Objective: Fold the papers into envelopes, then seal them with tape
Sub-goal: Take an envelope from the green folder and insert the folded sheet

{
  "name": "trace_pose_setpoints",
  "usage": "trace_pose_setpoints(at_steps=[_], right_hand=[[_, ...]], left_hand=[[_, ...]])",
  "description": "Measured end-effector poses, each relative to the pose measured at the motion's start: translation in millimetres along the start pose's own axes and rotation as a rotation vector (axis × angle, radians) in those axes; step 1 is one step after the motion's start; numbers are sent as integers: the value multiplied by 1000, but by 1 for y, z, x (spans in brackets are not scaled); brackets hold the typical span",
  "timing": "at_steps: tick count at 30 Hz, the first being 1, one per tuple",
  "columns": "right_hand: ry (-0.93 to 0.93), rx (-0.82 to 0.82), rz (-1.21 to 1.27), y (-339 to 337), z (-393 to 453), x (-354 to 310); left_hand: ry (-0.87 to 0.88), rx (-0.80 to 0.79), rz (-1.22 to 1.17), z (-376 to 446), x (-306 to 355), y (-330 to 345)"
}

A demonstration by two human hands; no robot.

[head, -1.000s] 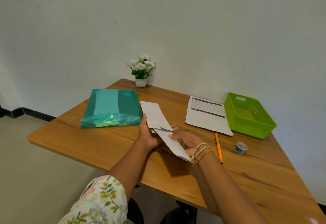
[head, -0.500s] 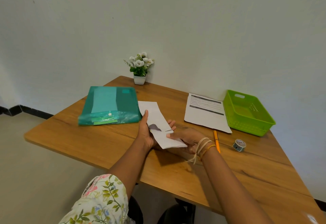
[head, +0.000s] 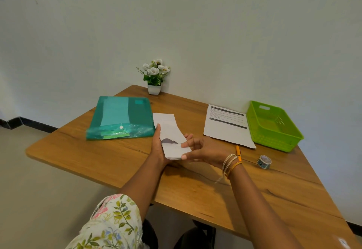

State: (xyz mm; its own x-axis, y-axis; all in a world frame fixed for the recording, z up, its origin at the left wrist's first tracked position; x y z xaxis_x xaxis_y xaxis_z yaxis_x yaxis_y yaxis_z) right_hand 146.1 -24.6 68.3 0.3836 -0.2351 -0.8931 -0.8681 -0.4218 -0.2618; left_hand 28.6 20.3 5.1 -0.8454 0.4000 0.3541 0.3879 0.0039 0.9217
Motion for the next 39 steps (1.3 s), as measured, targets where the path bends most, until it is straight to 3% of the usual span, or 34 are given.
trace_pose_setpoints(at_steps=[5,8,10,14,19,24,28,30,32,35,39], right_hand=[[-84,146,70,2,10,1],[-125,537,-130,-4,15,0],[-109,694,-236,-3,21,1],[-98,797,-455,4,26,1],[-298,832,-527,6,20,5],[-346,830,-389,-7,7,24],[-302,632,-446,-6,7,41],[-296,573,-524,-3,7,46],[-320,615,-579,-1,6,48],[-342,663,-549,-2,5,47],[-339,583,-585,2,10,49]], left_hand=[[47,58,-49,5,2,-5],[21,20,-138,3,-1,1],[-2,-24,-152,2,-3,6],[18,36,-93,1,-3,2],[1,89,48,8,-3,-2],[5,175,435,13,0,1],[336,477,1300,7,39,-1],[476,507,1501,-1,50,-2],[580,445,1640,-12,52,-3],[719,211,1832,-28,45,-3],[645,-16,1899,-44,31,-4]])
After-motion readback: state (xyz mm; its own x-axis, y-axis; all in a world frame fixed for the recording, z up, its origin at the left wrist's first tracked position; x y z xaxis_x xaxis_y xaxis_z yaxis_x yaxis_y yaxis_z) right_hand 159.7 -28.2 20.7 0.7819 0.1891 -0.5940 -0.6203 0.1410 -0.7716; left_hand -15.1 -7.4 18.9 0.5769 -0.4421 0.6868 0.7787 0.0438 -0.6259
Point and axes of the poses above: each hand's wrist, its own z-axis towards the middle knuckle, its own y-axis out of the palm, x = y × z, the point moved 5 cm from there along z, towards the middle knuckle, and after that the axes turned 8 degrees about y, right-handed, at the moved point
